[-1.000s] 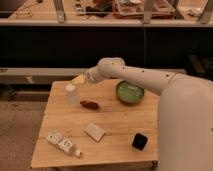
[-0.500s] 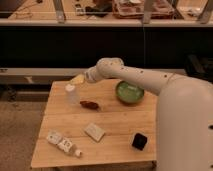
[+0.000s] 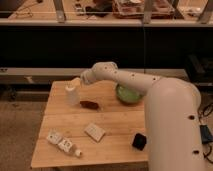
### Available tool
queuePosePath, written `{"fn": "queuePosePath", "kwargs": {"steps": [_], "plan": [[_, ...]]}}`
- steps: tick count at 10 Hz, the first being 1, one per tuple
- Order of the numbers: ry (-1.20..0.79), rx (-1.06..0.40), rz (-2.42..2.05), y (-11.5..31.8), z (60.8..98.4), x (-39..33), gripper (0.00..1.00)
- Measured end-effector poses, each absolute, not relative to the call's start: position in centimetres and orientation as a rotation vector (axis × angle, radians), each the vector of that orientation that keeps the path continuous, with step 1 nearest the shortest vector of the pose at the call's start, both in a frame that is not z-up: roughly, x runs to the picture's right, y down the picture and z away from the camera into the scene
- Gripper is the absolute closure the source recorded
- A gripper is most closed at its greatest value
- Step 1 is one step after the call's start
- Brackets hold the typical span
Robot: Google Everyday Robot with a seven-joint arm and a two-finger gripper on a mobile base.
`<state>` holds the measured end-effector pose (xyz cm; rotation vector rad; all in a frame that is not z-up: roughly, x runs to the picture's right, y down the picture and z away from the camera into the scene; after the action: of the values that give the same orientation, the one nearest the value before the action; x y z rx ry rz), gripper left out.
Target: Place the ceramic cup over the eraser
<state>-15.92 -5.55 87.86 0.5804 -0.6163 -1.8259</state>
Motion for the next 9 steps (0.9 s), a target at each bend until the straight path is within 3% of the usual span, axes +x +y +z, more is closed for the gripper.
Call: {"fn": "queuePosePath", "kwargs": {"steps": [9], "plan": [[-0.689,0.794,-1.88,-2.8,88.8,-19.9,0.2]]}}
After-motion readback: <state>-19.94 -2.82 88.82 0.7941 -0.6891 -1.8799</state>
